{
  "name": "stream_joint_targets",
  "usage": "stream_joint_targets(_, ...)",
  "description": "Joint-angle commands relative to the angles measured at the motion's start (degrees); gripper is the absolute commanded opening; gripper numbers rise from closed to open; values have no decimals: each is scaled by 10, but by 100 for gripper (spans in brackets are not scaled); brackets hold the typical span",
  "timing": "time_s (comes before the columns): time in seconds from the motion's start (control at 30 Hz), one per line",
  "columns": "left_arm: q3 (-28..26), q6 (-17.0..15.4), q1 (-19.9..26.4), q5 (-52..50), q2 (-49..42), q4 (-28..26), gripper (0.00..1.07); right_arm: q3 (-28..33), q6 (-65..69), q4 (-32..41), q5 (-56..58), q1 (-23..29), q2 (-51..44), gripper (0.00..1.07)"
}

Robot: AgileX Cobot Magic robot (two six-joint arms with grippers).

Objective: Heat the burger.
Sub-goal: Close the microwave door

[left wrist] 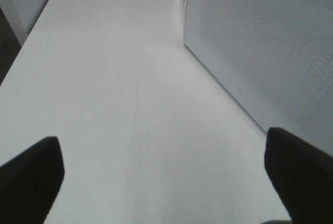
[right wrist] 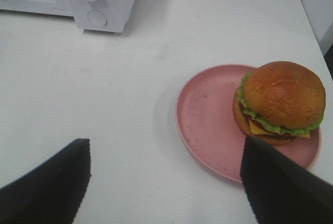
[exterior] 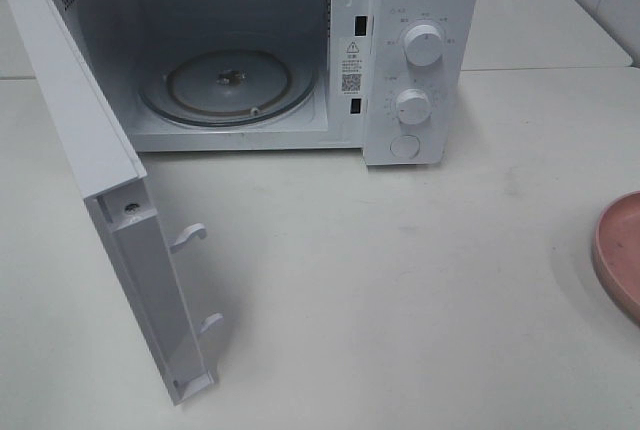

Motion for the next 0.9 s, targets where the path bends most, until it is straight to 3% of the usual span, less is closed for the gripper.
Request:
stream_joint_targets(0.03,1,-1,0,-2,-5,2,100,1,0,2,-5,-5,-22,76)
stream_joint_targets(0.9,1,-1,0,-2,-4,2,100,1,15,-7,-4,-5,-21,76)
